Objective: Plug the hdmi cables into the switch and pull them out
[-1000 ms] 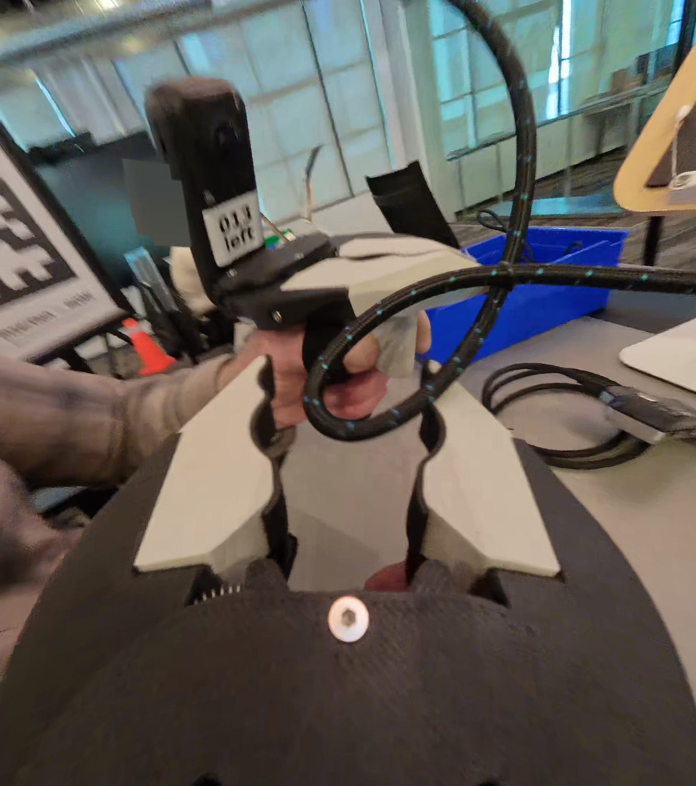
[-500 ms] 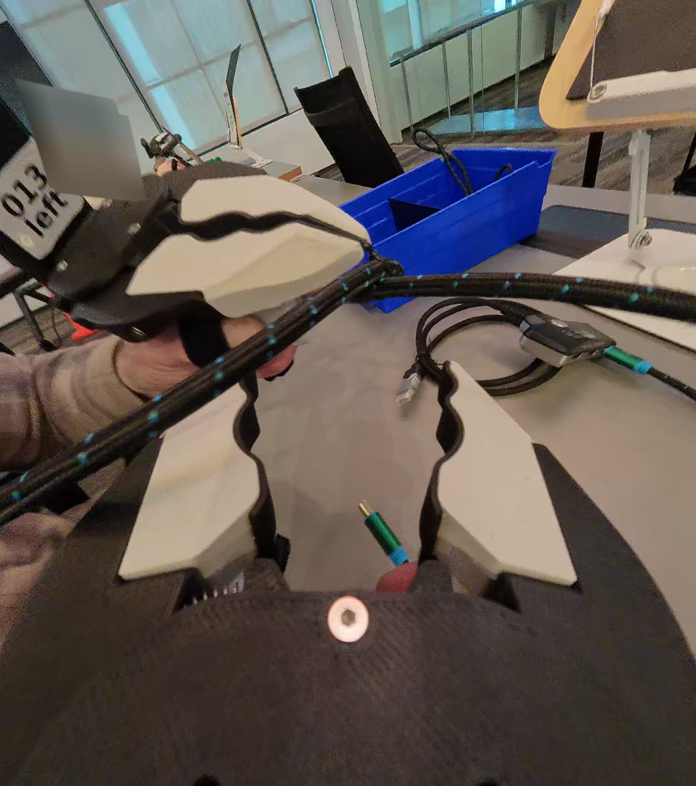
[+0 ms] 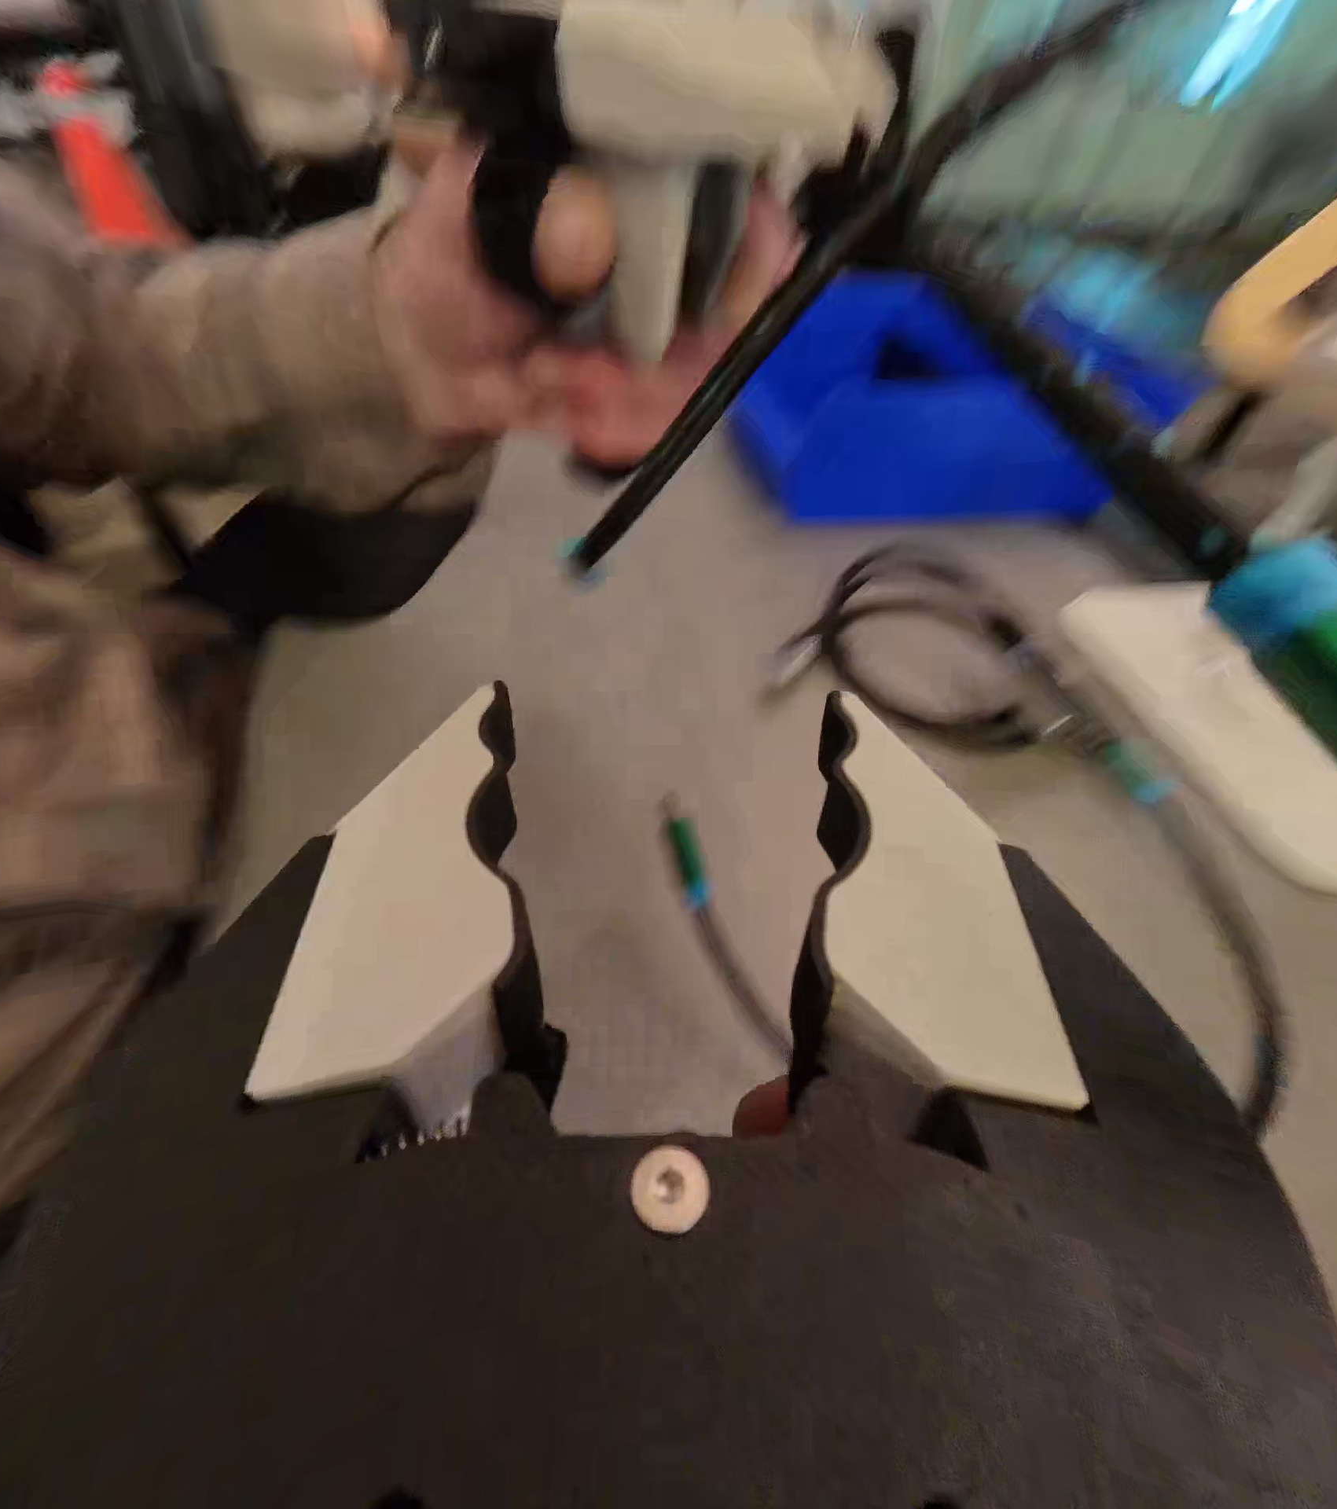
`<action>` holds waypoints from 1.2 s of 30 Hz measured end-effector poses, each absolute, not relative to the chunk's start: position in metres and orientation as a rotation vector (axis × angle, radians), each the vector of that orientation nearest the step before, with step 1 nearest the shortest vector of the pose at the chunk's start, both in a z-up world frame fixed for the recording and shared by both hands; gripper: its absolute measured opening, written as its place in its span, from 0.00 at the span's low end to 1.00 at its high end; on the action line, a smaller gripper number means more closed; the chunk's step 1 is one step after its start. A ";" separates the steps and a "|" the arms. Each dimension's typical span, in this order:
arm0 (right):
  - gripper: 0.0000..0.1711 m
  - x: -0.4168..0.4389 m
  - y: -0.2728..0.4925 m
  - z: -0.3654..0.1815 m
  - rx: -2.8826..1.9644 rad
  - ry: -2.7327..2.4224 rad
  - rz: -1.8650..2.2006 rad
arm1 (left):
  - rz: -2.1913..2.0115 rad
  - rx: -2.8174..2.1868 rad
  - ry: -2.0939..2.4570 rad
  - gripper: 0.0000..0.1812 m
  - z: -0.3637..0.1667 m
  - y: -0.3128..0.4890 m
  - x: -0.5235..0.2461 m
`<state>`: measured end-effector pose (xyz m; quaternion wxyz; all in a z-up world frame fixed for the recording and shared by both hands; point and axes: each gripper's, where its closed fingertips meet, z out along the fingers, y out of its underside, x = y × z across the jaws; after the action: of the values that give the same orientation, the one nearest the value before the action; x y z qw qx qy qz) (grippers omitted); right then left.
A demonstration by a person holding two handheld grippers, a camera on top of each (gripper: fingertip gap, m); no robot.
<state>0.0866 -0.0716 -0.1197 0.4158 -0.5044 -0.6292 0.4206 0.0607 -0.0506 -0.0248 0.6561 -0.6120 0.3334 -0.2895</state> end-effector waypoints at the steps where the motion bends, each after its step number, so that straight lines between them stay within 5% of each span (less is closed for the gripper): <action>1: 0.41 0.104 -0.085 -0.130 -1.322 -1.694 1.084 | -0.607 -1.369 0.798 0.00 -0.024 -0.053 0.059; 6: 0.37 0.150 -0.081 -0.080 -1.392 -1.571 0.975 | -0.130 -1.385 0.967 0.00 -0.036 -0.041 0.047; 10: 0.49 0.127 -0.047 -0.029 -1.454 -1.279 0.956 | 0.077 -1.289 1.072 0.00 -0.040 -0.042 0.064; 16: 0.54 0.100 -0.067 -0.008 -1.104 -1.404 1.779 | -0.139 -1.080 1.205 0.00 -0.027 -0.086 0.092; 17: 0.46 0.099 -0.074 -0.014 -1.073 -1.497 1.844 | -0.167 -1.060 1.231 0.00 -0.026 -0.093 0.095; 31: 0.39 0.079 -0.112 0.003 -0.616 -1.444 2.288 | -0.477 -1.009 1.399 0.00 -0.041 -0.120 0.107; 33: 0.26 0.075 -0.115 -0.001 -0.620 -1.447 2.267 | -0.491 -1.014 1.403 0.00 -0.044 -0.119 0.108; 36: 0.23 0.071 -0.108 0.000 -0.620 -1.404 2.220 | -0.487 -1.036 1.379 0.00 -0.046 -0.112 0.103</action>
<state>0.0712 -0.1075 -0.0003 0.2194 -0.2240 -0.5075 0.8026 0.1034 -0.1118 -0.0463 0.6247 -0.4514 0.6008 -0.2122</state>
